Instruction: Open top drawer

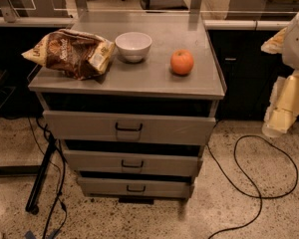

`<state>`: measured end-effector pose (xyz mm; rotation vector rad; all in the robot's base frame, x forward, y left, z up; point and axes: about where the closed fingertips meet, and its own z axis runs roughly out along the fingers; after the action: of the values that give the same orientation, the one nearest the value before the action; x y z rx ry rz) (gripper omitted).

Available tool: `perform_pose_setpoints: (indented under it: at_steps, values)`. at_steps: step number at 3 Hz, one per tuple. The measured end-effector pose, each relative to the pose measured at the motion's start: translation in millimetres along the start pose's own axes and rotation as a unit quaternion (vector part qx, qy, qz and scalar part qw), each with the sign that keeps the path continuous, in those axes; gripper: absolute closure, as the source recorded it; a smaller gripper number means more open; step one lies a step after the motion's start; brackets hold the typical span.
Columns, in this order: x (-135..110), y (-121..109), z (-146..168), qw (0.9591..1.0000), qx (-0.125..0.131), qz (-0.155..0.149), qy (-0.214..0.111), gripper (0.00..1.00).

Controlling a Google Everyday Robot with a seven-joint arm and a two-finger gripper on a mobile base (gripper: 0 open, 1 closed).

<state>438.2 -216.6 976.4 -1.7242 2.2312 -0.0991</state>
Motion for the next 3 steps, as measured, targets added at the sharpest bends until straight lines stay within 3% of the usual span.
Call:
perform_pose_setpoints:
  at_steps: [1,2,3]
  values:
    - [0,0,0,1.0000,0.000,0.000,0.000,0.00]
    - [-13,17,51,0.9996,0.005,-0.006,-0.027,0.00]
    - [-13,17,51,0.9996,0.005,-0.006,-0.027,0.00]
